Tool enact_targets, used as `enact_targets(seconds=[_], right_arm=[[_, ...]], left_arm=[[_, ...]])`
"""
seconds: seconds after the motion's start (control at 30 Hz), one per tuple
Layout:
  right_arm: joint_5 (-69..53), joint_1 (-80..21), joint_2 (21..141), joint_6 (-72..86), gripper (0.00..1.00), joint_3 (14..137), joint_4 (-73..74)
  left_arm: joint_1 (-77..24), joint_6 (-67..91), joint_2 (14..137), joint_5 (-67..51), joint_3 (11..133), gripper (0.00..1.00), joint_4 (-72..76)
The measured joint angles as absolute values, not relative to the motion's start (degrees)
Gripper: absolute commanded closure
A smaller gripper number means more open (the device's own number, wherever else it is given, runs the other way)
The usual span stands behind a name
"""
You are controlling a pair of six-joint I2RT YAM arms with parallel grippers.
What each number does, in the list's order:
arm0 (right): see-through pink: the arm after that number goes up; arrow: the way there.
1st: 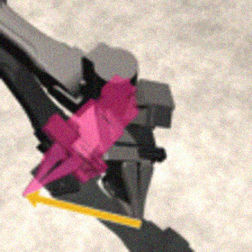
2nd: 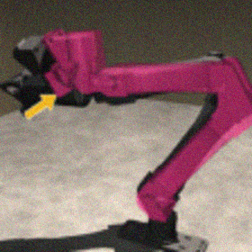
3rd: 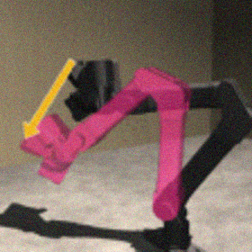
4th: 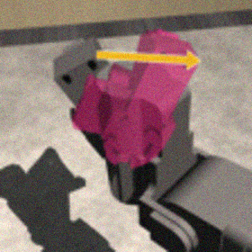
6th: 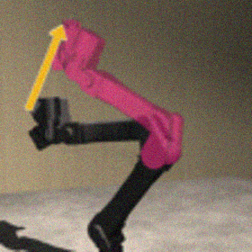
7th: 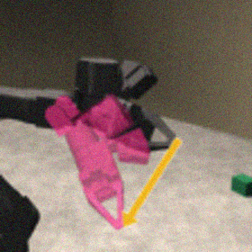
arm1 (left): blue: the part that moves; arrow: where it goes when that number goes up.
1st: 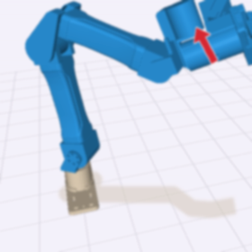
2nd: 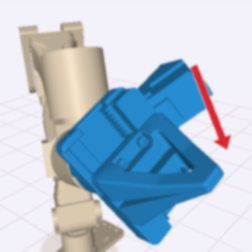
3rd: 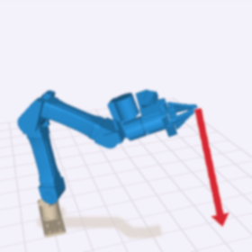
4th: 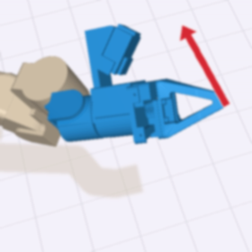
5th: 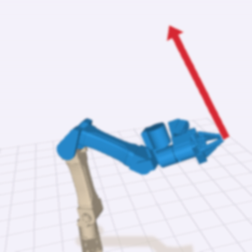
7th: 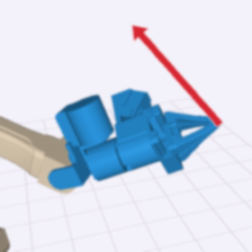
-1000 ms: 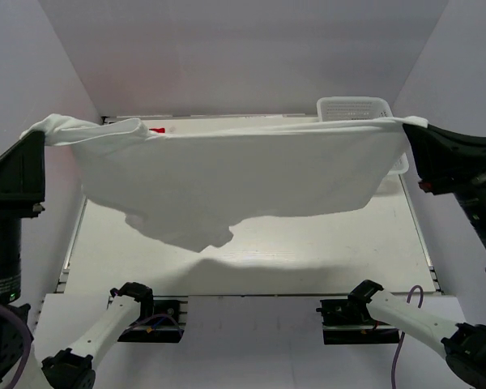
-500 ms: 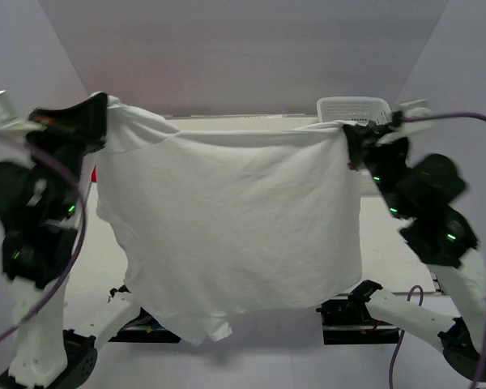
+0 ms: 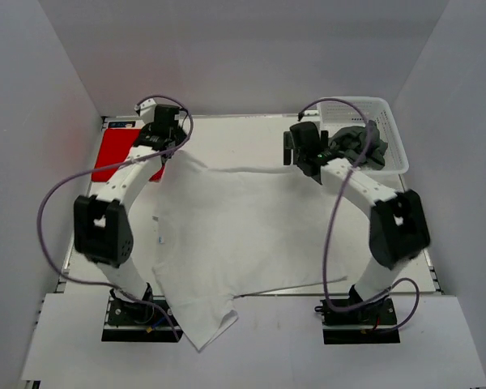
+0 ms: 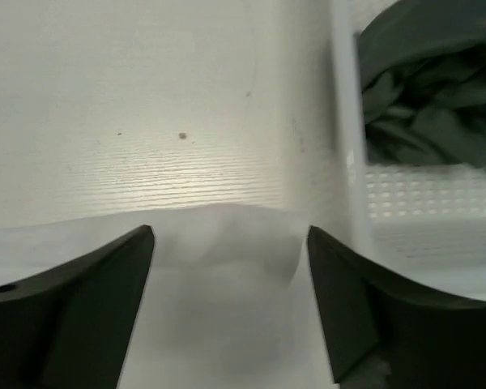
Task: Fold and stack the t-shirts
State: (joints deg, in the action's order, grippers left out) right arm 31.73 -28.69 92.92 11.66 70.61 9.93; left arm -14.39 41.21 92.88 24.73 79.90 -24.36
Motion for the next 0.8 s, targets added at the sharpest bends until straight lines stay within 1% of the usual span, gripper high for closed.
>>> enact_targets(seconds=[0.07, 0.13, 0.2, 0.27, 0.37, 0.43, 0.53, 0.67, 0.73, 0.8], right_arm=[[29.08, -26.94, 100.75, 12.49, 0.1, 76.09, 11.25], [27.16, -26.2, 106.04, 13.17, 0.1, 80.07, 12.34], [25.74, -26.11, 108.01, 13.37, 0.1, 81.21, 13.69], [24.56, -26.13, 107.53, 13.47, 0.1, 80.88, 14.39], [21.93, -26.41, 103.96, 13.5, 0.1, 78.13, 13.15], [19.18, -26.65, 100.51, 13.5, 0.1, 75.11, 11.81], [15.64, -26.79, 96.18, 14.13, 0.1, 70.28, 10.2], [12.64, -27.11, 94.28, 16.29, 0.1, 62.89, 7.25], [11.68, -27.14, 94.52, 17.1, 0.1, 60.07, 7.25], [11.35, -27.14, 95.09, 17.82, 0.1, 58.87, 7.49]], left_arm=[[-13.98, 41.3, 101.14, 24.29, 85.56, 0.0, -25.89], [-13.8, 40.64, 108.97, 23.35, 92.75, 0.0, -28.01], [-13.61, 39.79, 114.1, 22.83, 97.58, 0.0, -29.28], [-13.56, 38.85, 116.01, 21.89, 99.42, 0.0, -30.63], [-13.56, 37.21, 115.07, 19.92, 98.78, 0.0, -31.51], [-13.67, 36.42, 112.25, 18.31, 95.24, 0.0, -29.93], [-14.02, 35.88, 104.2, 16.4, 84.14, 0.0, -28.71], [-14.39, 35.77, 93.93, 13.45, 68.12, 0.0, -24.82], [-14.48, 35.57, 92.18, 12.14, 63.51, 0.0, -23.24], [-14.48, 35.42, 92.95, 11.4, 61.6, 0.0, -22.31]])
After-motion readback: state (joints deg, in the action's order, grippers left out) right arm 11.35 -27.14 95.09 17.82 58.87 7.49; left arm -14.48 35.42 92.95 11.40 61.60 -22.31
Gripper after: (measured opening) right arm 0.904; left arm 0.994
